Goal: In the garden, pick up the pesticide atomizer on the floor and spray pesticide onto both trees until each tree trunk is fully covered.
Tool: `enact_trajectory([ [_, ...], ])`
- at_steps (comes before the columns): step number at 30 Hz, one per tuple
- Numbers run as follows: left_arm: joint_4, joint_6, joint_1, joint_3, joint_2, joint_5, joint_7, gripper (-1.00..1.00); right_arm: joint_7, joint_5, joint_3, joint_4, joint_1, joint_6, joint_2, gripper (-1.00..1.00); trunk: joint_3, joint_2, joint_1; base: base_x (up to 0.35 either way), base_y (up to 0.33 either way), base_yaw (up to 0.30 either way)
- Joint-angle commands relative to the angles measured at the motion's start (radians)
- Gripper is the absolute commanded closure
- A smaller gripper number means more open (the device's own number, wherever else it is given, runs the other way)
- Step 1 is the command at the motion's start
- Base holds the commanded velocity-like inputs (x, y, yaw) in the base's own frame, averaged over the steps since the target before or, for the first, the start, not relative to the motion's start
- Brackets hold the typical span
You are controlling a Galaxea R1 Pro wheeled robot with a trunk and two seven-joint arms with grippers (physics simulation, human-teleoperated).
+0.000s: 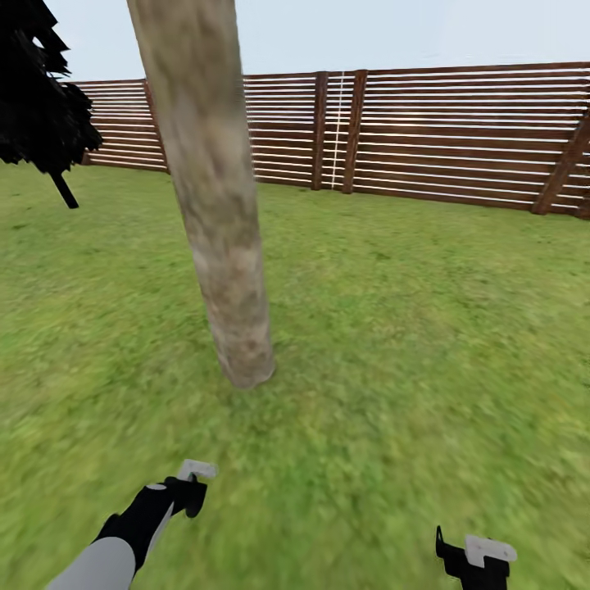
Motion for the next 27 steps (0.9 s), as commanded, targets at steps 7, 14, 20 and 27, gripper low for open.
enact_trajectory([
  [7, -0.041, 0.002, 0.003, -0.003, 0.003, 0.021, -0.001, 1.0, 0.0, 0.001, 0.0, 0.001, 0.0, 0.0, 0.0, -1.0, 0.0, 0.0, 0.0, 0.275, -0.163, -0.038],
  [14, -0.044, 0.002, 0.003, -0.004, 0.0, 0.023, -0.001, 1.0, 0.0, 0.001, 0.0, 0.002, 0.0, 0.0, 0.001, -1.0, 0.0, 0.0, 0.0, 0.312, -0.121, -0.001],
  [20, -0.044, 0.006, 0.003, -0.003, 0.001, 0.023, -0.001, 1.0, 0.0, 0.002, 0.0, 0.001, 0.0, 0.0, 0.001, -1.0, -0.003, 0.0, 0.0, 0.099, -0.014, 0.01],
  [27, -0.044, 0.008, 0.003, -0.008, -0.004, 0.022, -0.001, 1.0, 0.0, 0.0, 0.0, 0.0, 0.0, 0.0, 0.0, -1.0, -0.007, 0.0, 0.0, 0.002, 0.0, 0.056],
])
